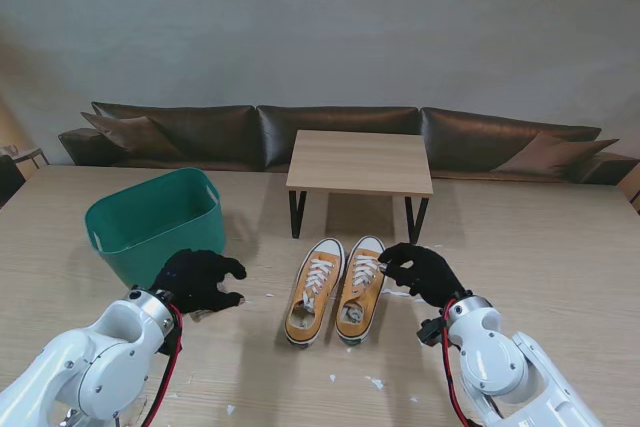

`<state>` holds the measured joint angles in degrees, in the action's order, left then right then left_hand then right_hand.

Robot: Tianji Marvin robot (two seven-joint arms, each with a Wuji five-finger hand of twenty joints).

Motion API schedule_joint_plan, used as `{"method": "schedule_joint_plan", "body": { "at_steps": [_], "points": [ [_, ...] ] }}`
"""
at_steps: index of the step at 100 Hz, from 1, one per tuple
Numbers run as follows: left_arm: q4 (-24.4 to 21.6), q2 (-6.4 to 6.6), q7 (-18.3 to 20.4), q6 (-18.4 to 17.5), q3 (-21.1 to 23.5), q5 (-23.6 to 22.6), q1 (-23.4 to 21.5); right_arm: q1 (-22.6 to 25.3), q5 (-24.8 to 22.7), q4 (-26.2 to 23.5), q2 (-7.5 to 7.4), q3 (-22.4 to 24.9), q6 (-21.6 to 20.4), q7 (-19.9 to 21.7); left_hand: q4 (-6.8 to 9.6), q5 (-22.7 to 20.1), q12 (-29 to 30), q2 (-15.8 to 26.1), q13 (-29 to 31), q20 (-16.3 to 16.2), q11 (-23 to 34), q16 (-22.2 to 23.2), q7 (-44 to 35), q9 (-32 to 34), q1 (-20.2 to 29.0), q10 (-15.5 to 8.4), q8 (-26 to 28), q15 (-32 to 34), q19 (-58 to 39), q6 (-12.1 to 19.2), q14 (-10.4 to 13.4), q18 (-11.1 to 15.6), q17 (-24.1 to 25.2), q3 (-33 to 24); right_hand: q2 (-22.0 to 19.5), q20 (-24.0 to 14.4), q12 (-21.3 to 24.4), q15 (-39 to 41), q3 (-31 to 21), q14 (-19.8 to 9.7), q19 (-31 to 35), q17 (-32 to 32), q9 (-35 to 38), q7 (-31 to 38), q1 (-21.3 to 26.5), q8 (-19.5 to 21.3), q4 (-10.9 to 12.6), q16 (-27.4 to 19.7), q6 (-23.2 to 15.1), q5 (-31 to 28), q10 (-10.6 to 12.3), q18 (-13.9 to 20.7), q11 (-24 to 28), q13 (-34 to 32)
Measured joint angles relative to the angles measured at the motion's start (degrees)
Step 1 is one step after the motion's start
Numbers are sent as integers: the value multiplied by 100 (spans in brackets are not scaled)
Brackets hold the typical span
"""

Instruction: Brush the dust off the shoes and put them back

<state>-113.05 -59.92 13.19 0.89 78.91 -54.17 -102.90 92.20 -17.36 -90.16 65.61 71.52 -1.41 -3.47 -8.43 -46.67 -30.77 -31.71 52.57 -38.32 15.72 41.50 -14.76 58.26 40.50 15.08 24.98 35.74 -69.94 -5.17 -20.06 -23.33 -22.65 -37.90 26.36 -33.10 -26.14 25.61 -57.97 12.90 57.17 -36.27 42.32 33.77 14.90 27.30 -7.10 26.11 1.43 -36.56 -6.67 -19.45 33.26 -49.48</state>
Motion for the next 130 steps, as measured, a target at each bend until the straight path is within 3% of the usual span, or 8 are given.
{"method": "schedule_joint_plan", "body": {
  "at_steps": [12, 25, 32, 36, 49, 69, 101, 130],
  "points": [
    [9, 38, 256, -413, -116, 375, 76, -10, 12, 16, 2, -4, 1, -3, 1, 392, -151, 0, -402, -176, 10, 153, 296, -426, 43, 17, -310, 118, 7, 155, 0, 129, 246, -152, 0, 0, 0, 0, 0, 0, 0, 0, 0, 0, 0, 0, 0, 1, 1, 0, -1, 0, 0, 0],
    [67, 66, 290, -567, -274, 581, 145, -25, 19, 43, 3, -15, 2, -17, 1, 865, -569, -63, -742, -479, 124, 536, 552, -868, 402, 22, -625, 490, 9, 364, 57, 331, 504, -453, 0, 0, 0, 0, 0, 0, 0, 0, 0, 0, 0, 0, 0, 12, 1, 0, -2, -1, 0, 0],
    [103, 72, 351, -716, -305, 612, 157, -36, 28, 60, 5, -24, 2, -25, 4, 929, -794, -80, -882, -620, 145, 678, 548, -1020, 531, 26, -698, 687, 1, 433, 90, 414, 583, -578, 0, 0, 0, 0, 0, 0, 0, 1, 0, 0, 0, 0, 0, 13, 1, 0, -3, -1, 0, 0],
    [124, 80, 410, -812, -322, 659, 164, -42, 31, 70, 6, -28, 1, -29, 117, 929, -894, -74, -884, -673, 174, 743, 489, -1064, 640, 19, -732, 762, -61, 490, 140, 473, 614, -650, 0, 0, 0, 0, 0, 0, 0, 1, 0, 0, 0, 0, 0, 13, 1, 0, -3, -1, 0, 0],
    [196, 115, 500, -1000, -406, 671, 185, -52, 38, 88, 7, -30, 0, -29, 117, 1011, -1306, -134, -1005, -816, 367, 967, 540, -1178, 902, -20, -886, 1070, -211, 565, 328, 673, 622, -889, 0, 0, 0, 0, 0, 0, 0, 1, 0, 0, 0, -1, 0, 13, 3, 0, -15, -1, 0, 0],
    [368, 143, 528, -880, -666, 699, 289, -53, 41, 90, 7, -30, 1, -26, 117, 1032, -2699, -131, -1181, -1013, 567, 1243, 517, -1468, 1094, -13, -952, 1429, -428, 582, 363, 798, 704, -889, 0, 0, 0, 0, 0, 0, 0, 1, 0, 0, 0, -1, 0, 13, 16, 0, -27, -2, 0, 0],
    [931, 191, 695, -511, -1364, 840, 894, -53, 69, 91, 8, -23, 11, -13, 117, 920, -3442, -131, -1324, -1159, 840, 1400, 382, -1544, 1094, -8, -856, 1702, -495, 637, 389, 828, 841, -872, 0, 0, 0, 1, 0, 1, 0, 1, 0, 0, 0, -1, 0, 14, 28, 0, -28, -2, 0, 0],
    [1267, 182, 528, -159, -1740, 798, 1103, -75, 97, 120, 11, -29, 13, -18, 112, 728, -4102, -126, -1290, -1372, 928, 1532, 210, -1533, 1229, 23, -735, 2015, -583, 629, 392, 830, 767, -698, 0, 0, 0, 1, 0, 0, 0, 1, 0, 0, 0, -1, 0, 14, 29, 0, -28, -3, 0, 0]
  ]
}}
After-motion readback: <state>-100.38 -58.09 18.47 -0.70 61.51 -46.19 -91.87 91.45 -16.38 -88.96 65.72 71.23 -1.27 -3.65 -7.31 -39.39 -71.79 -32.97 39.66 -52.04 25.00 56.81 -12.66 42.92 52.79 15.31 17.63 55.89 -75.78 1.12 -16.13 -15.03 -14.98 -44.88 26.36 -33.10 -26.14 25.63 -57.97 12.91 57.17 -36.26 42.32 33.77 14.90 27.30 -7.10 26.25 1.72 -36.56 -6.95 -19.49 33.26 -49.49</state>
